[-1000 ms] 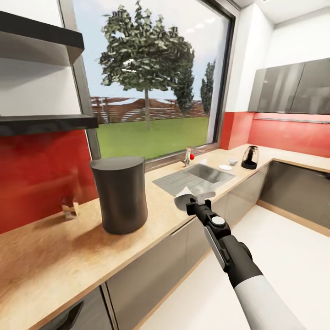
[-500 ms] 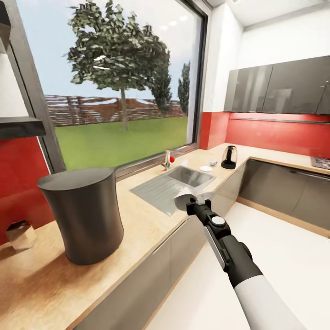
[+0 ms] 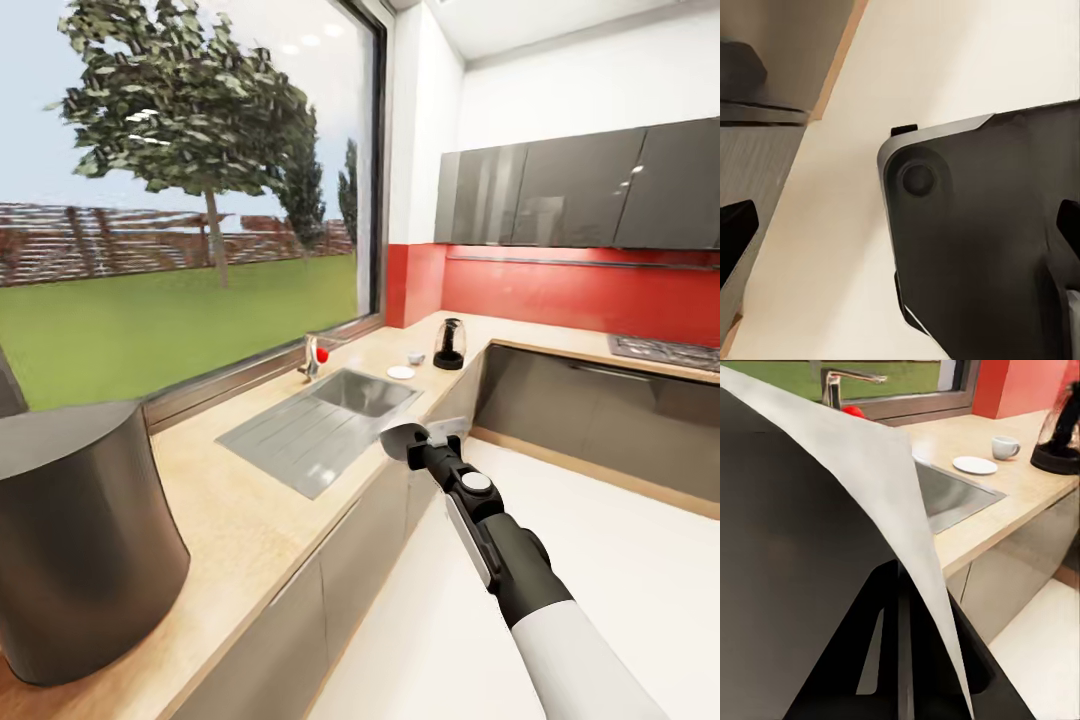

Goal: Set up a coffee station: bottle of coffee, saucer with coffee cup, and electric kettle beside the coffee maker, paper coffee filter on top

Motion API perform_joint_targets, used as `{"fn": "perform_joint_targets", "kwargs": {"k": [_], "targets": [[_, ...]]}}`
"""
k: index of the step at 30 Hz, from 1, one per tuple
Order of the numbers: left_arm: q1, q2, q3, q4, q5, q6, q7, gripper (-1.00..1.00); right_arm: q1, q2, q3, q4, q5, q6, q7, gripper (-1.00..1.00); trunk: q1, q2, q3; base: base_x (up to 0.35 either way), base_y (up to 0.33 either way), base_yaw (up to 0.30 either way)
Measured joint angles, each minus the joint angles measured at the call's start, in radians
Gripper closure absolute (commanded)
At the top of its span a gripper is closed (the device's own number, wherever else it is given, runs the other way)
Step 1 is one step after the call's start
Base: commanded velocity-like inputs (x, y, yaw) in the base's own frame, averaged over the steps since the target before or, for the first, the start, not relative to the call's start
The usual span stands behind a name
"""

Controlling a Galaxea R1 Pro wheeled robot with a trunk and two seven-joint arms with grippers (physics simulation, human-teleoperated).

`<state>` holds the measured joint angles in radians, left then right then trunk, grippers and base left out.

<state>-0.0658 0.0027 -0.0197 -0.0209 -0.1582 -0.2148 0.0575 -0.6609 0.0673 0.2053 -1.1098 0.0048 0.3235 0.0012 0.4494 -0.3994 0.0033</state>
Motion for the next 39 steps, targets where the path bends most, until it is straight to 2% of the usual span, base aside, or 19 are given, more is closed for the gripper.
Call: {"fn": "perform_joint_targets", "kwargs": {"k": [10,20,39], "targets": [[0.0,0.001,0.001,0.0,0.006,-0.001,0.001,-1.0,0.0,0.0,0.0,0.0,0.0,0.0,0.0,1.0,0.0,0.0,0.0,0.109,-0.242,-0.273],[0.0,0.002,0.003,0.0,0.007,-0.002,0.002,-1.0,0.0,0.0,0.0,0.0,0.001,0.0,0.0,1.0,0.0,0.0,0.0,-0.006,-0.035,-0.254],[-0.001,0.004,0.003,0.0,0.01,-0.001,0.005,-1.0,0.0,0.0,0.0,0.0,0.001,0.0,0.0,1.0,0.0,0.0,0.0,0.0,0.0,-0.016]]}}
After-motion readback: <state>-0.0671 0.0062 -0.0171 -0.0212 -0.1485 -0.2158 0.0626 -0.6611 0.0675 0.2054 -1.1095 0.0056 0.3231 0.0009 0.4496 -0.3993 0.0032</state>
